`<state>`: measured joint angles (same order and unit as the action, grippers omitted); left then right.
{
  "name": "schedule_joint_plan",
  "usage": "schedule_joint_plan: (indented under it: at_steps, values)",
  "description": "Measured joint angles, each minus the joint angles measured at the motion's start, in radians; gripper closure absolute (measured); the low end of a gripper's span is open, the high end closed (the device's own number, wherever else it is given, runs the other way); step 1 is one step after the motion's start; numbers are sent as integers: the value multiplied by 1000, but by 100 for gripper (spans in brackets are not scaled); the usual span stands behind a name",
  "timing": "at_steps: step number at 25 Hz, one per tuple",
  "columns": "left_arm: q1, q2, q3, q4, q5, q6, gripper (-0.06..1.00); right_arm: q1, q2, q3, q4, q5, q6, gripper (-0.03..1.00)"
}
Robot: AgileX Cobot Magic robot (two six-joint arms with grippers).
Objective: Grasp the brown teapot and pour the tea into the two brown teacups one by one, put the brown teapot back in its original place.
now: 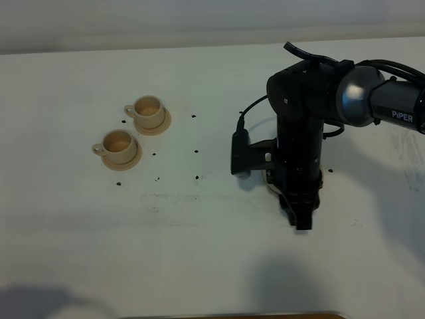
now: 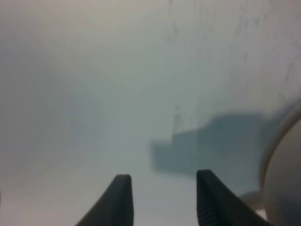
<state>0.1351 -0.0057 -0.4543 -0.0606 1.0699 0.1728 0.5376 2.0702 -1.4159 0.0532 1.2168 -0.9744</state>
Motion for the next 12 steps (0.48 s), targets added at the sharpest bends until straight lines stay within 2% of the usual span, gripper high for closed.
schedule_joint_plan:
  at_steps: [6, 9, 12]
  values:
    - [0, 0, 0, 0, 0, 0, 42, 9, -39, -71, 26, 0, 78, 66]
    - [0, 0, 0, 0, 0, 0, 42, 14, -71, -103, 21, 0, 202, 66]
    - [0, 0, 0, 0, 0, 0, 42, 14, -96, -128, -29, 0, 440, 66]
